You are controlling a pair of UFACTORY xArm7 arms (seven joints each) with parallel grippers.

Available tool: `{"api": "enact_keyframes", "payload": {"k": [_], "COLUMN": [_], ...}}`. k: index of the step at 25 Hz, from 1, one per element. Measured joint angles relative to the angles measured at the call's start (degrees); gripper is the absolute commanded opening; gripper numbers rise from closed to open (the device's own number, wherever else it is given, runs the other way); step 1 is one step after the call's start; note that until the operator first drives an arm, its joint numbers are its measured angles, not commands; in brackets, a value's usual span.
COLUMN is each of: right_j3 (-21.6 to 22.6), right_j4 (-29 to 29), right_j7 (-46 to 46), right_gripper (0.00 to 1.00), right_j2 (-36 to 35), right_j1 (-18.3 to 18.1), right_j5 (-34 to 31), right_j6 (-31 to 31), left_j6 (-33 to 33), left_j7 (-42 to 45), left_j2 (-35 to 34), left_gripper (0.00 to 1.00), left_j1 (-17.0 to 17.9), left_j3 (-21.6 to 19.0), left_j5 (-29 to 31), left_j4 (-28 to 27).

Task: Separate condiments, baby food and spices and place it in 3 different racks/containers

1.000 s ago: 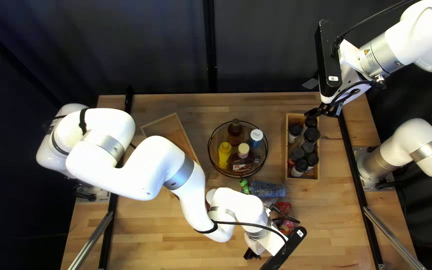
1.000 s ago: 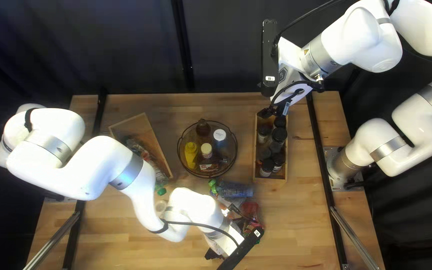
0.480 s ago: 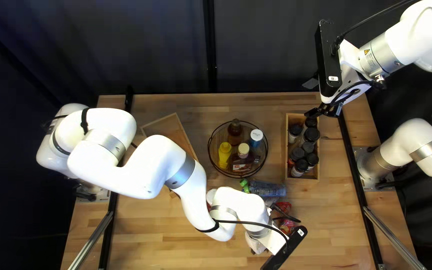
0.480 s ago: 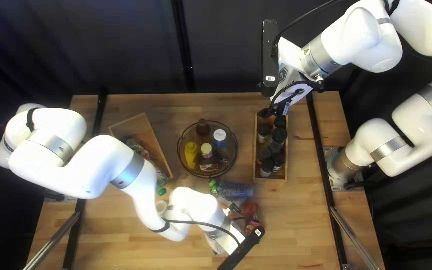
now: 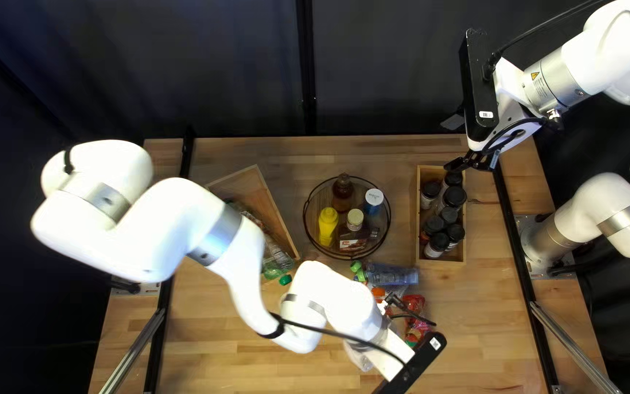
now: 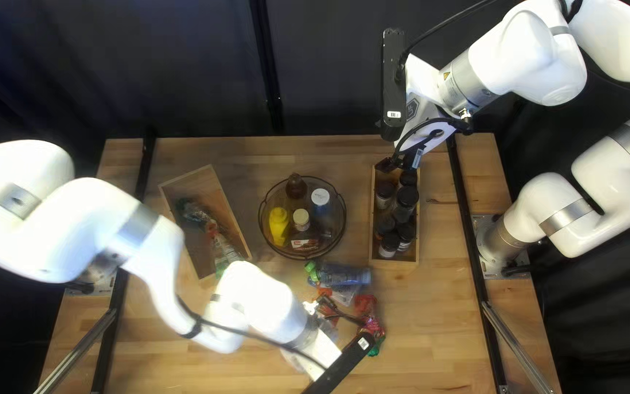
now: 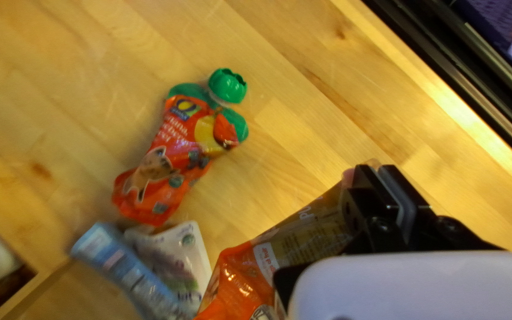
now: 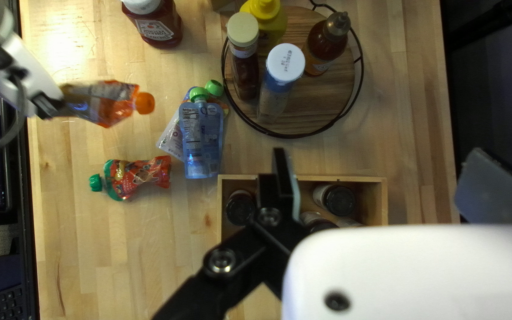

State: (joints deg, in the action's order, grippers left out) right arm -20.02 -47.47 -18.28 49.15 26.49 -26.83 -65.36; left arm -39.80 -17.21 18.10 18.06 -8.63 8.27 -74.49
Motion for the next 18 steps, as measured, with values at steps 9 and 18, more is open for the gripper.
{"api": "enact_keyframes", "payload": {"k": [9, 18], "right_j3": [0.0, 0.0], "right_j4": [0.0, 0.0], "right_j7": [0.0, 0.0], "right_gripper": [1.00, 1.00], "right_j2": [0.0, 0.0], "right_j1": [0.0, 0.0], "right_j5": [0.0, 0.0], "right_j6": [0.0, 0.0], "left_j6": [-8.1, -9.8], "left_j7": [12.5, 19.7], "left_j2": [-14.2, -32.4], "left_gripper": [0.00, 0.00], "left_j1": [2.7, 0.2], "left_j3": [0.2, 2.2], "left_j5": [7.7, 10.8], "left_j4": [10.0, 28.4]}}
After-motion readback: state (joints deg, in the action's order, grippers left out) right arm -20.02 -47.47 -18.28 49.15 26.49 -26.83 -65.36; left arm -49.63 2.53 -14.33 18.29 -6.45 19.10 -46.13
